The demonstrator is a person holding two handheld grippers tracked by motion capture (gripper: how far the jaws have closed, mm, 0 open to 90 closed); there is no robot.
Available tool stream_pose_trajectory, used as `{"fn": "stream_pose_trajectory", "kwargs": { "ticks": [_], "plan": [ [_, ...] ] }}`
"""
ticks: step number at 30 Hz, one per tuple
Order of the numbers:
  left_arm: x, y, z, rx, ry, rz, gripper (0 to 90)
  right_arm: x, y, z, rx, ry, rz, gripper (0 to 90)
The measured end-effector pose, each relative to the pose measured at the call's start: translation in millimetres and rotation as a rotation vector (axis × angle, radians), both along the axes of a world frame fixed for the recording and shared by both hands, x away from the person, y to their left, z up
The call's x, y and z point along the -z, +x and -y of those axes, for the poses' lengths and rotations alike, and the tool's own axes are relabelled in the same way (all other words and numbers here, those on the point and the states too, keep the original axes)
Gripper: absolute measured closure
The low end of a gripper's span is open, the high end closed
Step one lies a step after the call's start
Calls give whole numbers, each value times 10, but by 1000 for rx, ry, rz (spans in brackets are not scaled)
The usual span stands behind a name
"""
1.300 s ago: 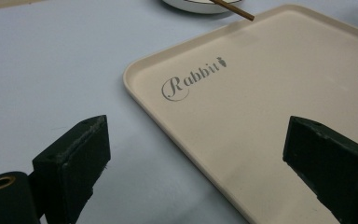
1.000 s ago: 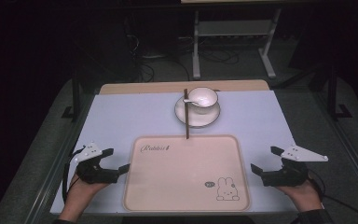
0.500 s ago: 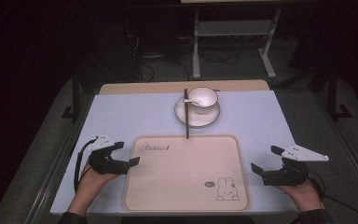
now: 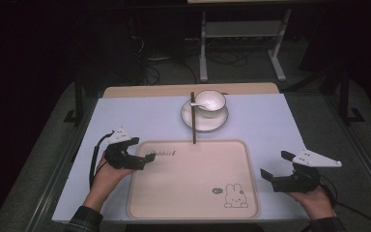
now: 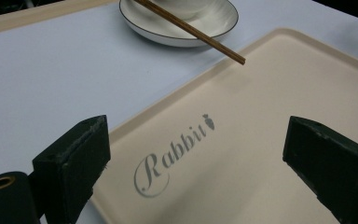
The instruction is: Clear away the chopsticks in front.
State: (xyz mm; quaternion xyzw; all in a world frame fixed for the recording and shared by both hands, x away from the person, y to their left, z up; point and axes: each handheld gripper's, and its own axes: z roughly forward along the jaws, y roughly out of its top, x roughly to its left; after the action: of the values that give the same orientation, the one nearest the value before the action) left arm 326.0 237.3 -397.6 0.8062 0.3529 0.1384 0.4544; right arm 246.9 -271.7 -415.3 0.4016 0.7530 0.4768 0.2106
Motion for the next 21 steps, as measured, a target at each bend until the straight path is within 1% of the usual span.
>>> {"fn": "stream_pose_trajectory", "kwargs": {
  "ticks": [2, 4, 5, 6, 8, 9, 16, 21],
  "plan": [
    [-5, 52, 47, 0, 4, -3, 66, 0, 0, 2, 0, 0, 0, 0],
    [-4, 103, 93, 3, -5, -8, 67, 0, 0, 3, 0, 1, 1, 0],
    [-4, 103, 93, 3, -5, -8, 67, 0, 0, 3, 0, 1, 1, 0],
    [-5, 155, 148, 9, -1, -8, 67, 0, 2, 5, 2, 0, 1, 0],
    [-6, 178, 180, 10, 4, -8, 67, 1, 3, 5, 2, 0, 1, 0],
    [-8, 230, 238, 16, 11, -7, 67, 1, 4, 4, 2, -2, 0, 0],
    [-27, 421, 406, 30, 25, -10, 67, 5, 3, 6, 1, -1, -2, 0],
    [-77, 567, 541, 38, 38, -7, 66, 7, 4, 7, -1, 1, -2, 0]
  ]
}}
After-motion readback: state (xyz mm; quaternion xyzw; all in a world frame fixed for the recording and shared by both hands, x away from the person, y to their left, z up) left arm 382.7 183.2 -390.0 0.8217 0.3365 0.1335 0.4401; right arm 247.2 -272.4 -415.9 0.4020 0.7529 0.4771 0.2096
